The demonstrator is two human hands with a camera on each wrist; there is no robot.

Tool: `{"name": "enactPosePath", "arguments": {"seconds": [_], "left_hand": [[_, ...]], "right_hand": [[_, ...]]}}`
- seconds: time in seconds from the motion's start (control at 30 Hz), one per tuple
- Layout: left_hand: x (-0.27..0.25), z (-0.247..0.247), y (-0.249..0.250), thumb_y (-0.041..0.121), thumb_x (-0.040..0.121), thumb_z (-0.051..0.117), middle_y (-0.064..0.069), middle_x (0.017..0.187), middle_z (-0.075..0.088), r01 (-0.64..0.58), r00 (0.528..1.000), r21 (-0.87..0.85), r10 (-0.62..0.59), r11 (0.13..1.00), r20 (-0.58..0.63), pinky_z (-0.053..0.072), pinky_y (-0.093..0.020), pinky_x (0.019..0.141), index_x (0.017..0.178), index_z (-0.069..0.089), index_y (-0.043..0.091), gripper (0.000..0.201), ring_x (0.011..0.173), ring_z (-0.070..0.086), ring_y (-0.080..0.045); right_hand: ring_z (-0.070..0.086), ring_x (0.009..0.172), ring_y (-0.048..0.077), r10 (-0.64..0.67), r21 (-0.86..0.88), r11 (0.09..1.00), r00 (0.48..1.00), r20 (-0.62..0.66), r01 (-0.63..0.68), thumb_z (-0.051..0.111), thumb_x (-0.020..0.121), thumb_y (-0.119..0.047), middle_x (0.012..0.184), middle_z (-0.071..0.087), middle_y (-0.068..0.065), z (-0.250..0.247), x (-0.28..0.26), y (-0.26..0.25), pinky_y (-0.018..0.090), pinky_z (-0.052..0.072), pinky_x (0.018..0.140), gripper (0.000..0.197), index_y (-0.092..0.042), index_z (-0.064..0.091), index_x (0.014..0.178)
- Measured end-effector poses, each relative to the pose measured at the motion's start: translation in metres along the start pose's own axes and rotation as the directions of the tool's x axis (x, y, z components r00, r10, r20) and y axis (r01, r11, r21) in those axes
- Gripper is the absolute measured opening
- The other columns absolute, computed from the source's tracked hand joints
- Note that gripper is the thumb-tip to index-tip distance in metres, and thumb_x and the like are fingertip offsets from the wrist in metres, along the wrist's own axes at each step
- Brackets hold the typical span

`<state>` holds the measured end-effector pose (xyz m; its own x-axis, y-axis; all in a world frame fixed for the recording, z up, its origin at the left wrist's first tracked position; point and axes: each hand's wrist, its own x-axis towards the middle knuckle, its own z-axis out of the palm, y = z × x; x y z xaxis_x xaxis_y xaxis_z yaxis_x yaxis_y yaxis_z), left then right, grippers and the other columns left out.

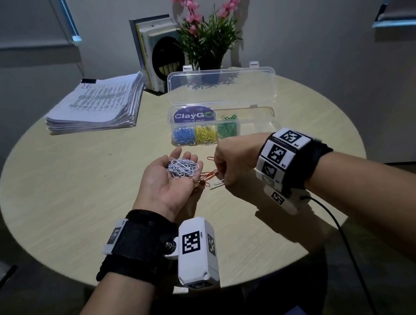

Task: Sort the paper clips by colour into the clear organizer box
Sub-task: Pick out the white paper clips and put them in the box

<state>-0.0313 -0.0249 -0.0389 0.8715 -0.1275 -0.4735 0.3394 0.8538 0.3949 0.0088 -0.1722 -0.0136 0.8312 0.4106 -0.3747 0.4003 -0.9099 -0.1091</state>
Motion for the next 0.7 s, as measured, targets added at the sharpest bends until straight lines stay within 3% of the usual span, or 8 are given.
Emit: {"name": "enactPosePath", "arguments": {"seconds": [0.07,0.17,0.3,0.43,0.57,0.7], "left_hand": [[-0.002,-0.001,-0.001,0.017,0.102,0.029,-0.018,0.102,0.056,-0.003,1.000,0.008,0.003,1.000,-0.009,0.038,-0.042,0.097,0.098,0.058,0.001,0.033,0.107,0.050,-0.028],[-0.002,-0.003,-0.002,0.018,0.102,0.028,-0.018,0.102,0.056,-0.006,1.000,0.029,0.007,1.000,-0.024,0.038,-0.041,0.097,0.097,0.058,0.002,0.034,0.108,0.049,-0.028],[-0.003,-0.002,-0.008,0.018,0.102,0.028,-0.018,0.106,0.055,0.014,1.000,0.080,-0.013,0.997,-0.021,0.036,-0.041,0.101,0.097,0.058,0.003,0.034,0.109,0.048,-0.028],[-0.004,0.003,-0.016,0.018,0.101,0.028,-0.020,0.100,0.060,0.062,0.998,0.128,-0.064,0.990,0.013,0.037,-0.041,0.104,0.097,0.058,0.001,0.034,0.093,0.057,-0.027],[-0.003,0.003,-0.021,0.018,0.101,0.031,-0.020,0.088,0.062,0.085,0.995,0.072,-0.089,0.994,0.048,0.040,-0.042,0.104,0.101,0.055,-0.002,0.032,0.083,0.059,-0.027],[-0.002,-0.001,-0.016,0.018,0.101,0.031,-0.019,0.091,0.059,0.041,0.999,0.056,-0.043,0.998,0.025,0.043,-0.041,0.095,0.095,0.057,0.001,0.031,0.081,0.056,-0.026]], "right_hand": [[0.054,0.064,0.006,0.011,0.018,1.000,1.000,-0.016,-0.011,0.071,0.080,-0.018,0.071,0.060,-0.007,-0.001,-0.003,0.000,0.015,0.040,0.051,0.005,-0.015,0.070,0.084],[0.059,0.060,0.009,0.046,0.133,0.990,0.998,-0.036,-0.041,0.070,0.080,-0.011,0.068,0.065,-0.002,-0.009,-0.009,0.004,0.016,0.045,0.050,0.011,-0.015,0.064,0.072],[0.062,0.063,0.009,-0.004,0.202,0.979,0.989,-0.145,0.034,0.066,0.084,-0.006,0.078,0.070,0.002,-0.029,-0.019,-0.001,0.019,0.051,0.054,0.007,-0.011,0.070,0.086],[0.061,0.078,0.008,-0.152,0.084,0.981,0.964,-0.220,0.174,0.070,0.083,-0.011,0.089,0.070,-0.003,-0.042,-0.020,-0.019,0.024,0.051,0.076,0.019,-0.014,0.074,0.101],[0.065,0.072,0.010,-0.146,0.171,0.966,0.953,-0.265,0.195,0.073,0.081,-0.009,0.087,0.069,0.000,-0.040,-0.012,-0.031,0.017,0.052,0.065,0.020,-0.010,0.072,0.101],[0.068,0.070,0.019,-0.042,0.440,0.875,0.939,-0.341,0.199,0.062,0.089,-0.003,0.076,0.067,0.005,-0.038,-0.009,-0.026,0.027,0.060,0.068,0.010,0.001,0.068,0.095]]}}
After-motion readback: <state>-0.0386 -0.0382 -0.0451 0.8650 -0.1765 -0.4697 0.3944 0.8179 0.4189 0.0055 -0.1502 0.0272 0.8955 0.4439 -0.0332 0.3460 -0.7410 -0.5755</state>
